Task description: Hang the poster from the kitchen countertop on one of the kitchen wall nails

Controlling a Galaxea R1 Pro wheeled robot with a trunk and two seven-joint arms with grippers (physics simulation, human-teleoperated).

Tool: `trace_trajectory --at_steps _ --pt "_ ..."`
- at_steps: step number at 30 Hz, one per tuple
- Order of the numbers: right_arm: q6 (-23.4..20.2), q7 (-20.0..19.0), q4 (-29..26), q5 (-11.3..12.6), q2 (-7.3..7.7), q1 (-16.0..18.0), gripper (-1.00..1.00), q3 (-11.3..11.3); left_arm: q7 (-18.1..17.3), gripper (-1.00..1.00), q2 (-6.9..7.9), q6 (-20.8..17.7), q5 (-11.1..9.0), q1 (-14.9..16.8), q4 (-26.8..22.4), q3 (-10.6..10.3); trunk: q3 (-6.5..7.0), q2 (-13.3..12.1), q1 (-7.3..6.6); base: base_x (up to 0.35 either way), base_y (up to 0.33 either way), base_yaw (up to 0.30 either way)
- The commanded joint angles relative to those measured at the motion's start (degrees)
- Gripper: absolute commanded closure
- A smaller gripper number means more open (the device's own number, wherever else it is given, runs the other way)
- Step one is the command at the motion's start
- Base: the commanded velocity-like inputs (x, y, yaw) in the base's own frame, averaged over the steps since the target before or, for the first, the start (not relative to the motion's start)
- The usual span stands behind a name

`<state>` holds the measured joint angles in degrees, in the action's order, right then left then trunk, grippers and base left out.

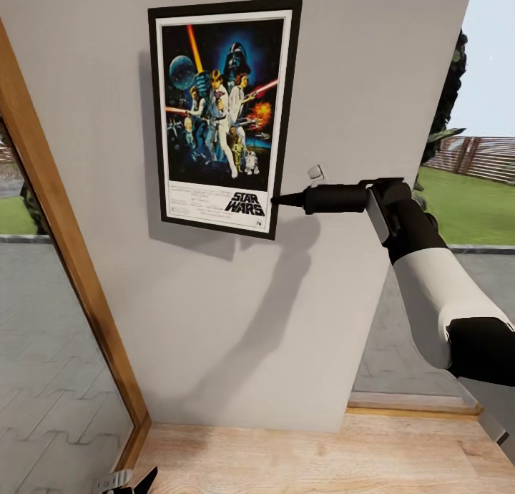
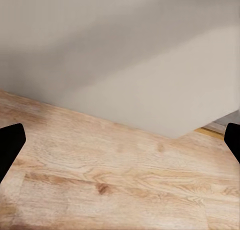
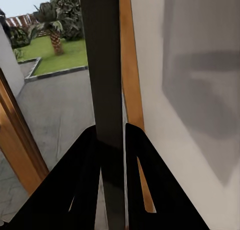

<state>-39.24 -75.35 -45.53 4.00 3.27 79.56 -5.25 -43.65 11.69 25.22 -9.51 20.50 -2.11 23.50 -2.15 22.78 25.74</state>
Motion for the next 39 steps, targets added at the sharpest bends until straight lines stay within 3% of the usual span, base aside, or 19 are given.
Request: trace_trajectory --at_steps 1,24,39 --pt "-0.7 0.0 0.0 0.5 0.07 0.1 1.00 -0.2 -0.3 -1.00 0.02 0.1 -0.6 0.1 0.1 -0.3 -0.14 0.1 0.04 0.000 0.000 0.000" --pt "-0.7 -0.1 0.0 0.5 0.07 0.1 1.00 -0.2 -0.3 -1.00 0.09 0.1 -0.6 0.1 0.1 -0.3 -0.14 0.1 0.04 0.109 0.000 0.000" --pt "-0.4 0.0 -0.1 0.4 0.06 0.2 1.00 -0.3 -0.2 -1.00 -0.26 0.2 -0.6 0.0 0.1 -0.3 -0.14 0.1 0.04 0.007 0.000 0.000"
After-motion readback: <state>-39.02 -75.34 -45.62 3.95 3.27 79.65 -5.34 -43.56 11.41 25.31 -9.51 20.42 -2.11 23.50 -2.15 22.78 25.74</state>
